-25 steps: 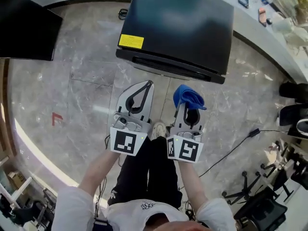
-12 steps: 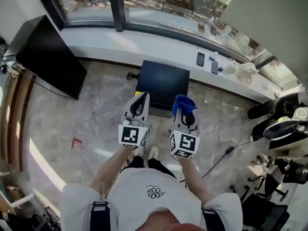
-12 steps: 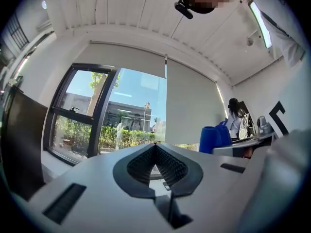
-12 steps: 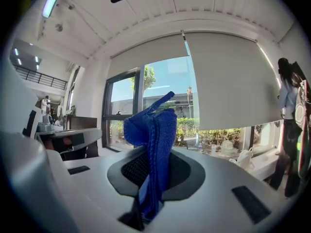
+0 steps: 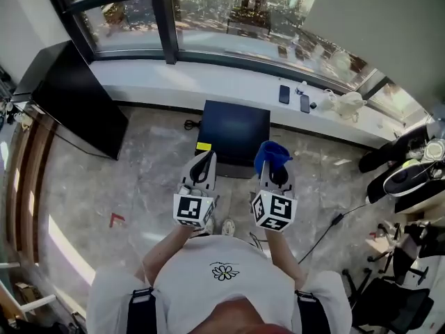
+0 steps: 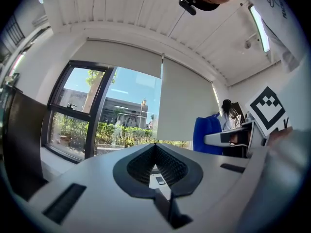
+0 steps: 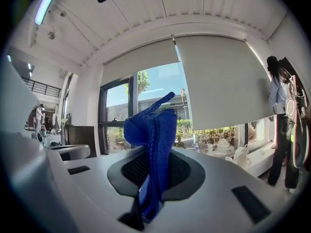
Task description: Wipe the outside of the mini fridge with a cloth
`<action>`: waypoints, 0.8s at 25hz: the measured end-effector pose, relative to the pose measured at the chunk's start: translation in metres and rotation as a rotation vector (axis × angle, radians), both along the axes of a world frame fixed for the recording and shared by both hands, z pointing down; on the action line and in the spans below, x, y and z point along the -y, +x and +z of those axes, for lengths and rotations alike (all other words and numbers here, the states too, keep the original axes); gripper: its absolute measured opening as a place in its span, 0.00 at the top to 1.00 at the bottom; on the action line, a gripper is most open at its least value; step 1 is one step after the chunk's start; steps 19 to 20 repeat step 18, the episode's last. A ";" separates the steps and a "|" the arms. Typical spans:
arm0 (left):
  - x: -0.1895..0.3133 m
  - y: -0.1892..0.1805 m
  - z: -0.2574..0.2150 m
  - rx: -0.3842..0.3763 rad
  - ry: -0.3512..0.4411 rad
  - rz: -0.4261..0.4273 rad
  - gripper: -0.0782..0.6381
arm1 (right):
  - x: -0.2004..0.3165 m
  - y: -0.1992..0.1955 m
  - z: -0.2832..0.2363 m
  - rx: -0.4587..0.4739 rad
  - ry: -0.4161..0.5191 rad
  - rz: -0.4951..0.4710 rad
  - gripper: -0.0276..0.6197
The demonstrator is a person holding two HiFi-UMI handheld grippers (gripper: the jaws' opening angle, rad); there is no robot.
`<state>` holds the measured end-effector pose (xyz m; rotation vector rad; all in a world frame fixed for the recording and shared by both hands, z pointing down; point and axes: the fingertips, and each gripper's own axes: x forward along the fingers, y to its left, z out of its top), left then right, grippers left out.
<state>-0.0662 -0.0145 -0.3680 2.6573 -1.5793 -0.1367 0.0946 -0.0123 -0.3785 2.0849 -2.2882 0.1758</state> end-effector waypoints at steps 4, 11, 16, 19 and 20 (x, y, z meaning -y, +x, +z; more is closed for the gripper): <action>0.014 0.003 -0.015 -0.026 0.043 -0.012 0.88 | 0.015 -0.009 -0.027 0.009 0.080 -0.033 0.84; -0.010 0.012 -0.006 -0.019 0.047 0.005 0.88 | -0.003 -0.031 -0.025 0.012 0.091 -0.078 0.84; -0.023 0.018 -0.004 -0.025 0.040 0.011 0.88 | -0.016 -0.035 -0.020 0.002 0.085 -0.093 0.84; -0.026 0.020 -0.006 -0.026 0.043 0.014 0.88 | -0.020 -0.034 -0.018 -0.005 0.081 -0.096 0.84; -0.026 0.020 -0.006 -0.026 0.043 0.014 0.88 | -0.020 -0.034 -0.018 -0.005 0.081 -0.096 0.84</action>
